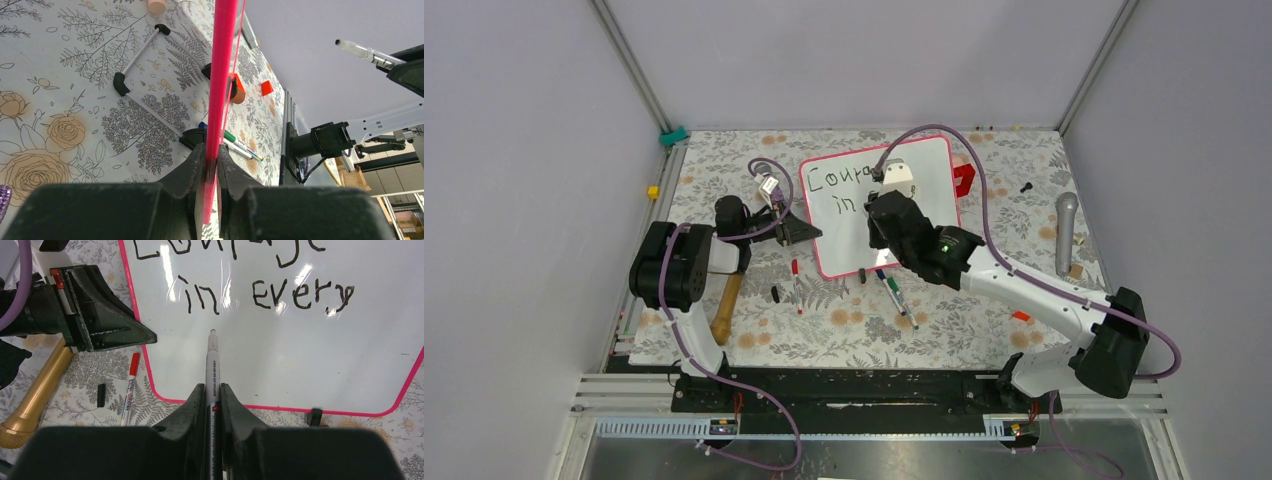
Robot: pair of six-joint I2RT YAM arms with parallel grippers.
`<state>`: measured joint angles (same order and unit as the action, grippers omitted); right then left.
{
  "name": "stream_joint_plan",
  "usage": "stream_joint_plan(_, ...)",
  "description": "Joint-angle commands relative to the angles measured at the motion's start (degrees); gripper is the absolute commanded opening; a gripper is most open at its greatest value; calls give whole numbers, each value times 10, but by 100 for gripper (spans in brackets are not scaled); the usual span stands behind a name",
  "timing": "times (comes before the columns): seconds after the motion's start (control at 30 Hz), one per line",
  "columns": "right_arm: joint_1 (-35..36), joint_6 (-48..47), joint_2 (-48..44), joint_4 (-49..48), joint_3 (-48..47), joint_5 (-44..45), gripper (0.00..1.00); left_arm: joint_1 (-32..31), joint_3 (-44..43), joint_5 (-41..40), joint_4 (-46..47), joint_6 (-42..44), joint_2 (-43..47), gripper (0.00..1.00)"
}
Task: Write a sentence on the whiteboard
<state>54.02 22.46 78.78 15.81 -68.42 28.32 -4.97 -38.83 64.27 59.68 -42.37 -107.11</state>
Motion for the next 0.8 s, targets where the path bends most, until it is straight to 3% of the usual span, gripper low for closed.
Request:
stream_joint_plan(0.0, 6, -25, 19, -1, -54, 61, 0, 8, 4, -18, 34, -12, -6, 0)
stream_joint_plan(0.23, 10, 0, 57, -68, -15, 79, 0, 10, 4, -11, 66, -38, -16, 0)
stream_joint_plan(0.4, 10, -21, 85, -22, -46, 47, 0, 9, 4, -15, 47, -26, -13, 0)
stream_joint_plan(0.77, 10, -20, 57, 21, -42, 14, 0, 6, 18, -21, 26, 7, 3, 0)
